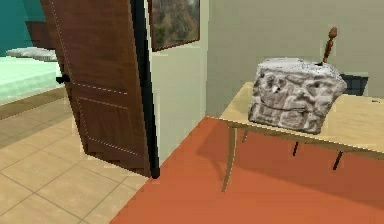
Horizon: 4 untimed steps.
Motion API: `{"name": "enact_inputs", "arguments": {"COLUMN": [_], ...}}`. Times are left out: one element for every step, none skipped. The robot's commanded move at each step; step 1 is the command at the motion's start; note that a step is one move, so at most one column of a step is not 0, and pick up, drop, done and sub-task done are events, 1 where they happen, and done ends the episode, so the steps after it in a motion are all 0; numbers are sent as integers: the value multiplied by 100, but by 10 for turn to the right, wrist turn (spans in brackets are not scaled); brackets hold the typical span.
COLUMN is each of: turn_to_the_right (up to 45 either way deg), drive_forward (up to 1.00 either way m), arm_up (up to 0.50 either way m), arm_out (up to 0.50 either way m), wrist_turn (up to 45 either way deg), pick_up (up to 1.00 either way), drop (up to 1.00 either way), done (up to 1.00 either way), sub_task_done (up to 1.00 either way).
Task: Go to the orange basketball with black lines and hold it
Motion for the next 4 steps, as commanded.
{"name": "enact_inputs", "arguments": {"turn_to_the_right": [0,0,0,0], "drive_forward": [0,0,0,0], "arm_up": [16,0,0,0], "arm_out": [0,50,0,0], "wrist_turn": [0,0,450,450], "pick_up": [0,0,0,0], "drop": [0,0,0,0], "done": [0,0,0,0], "sub_task_done": [0,0,0,0]}}
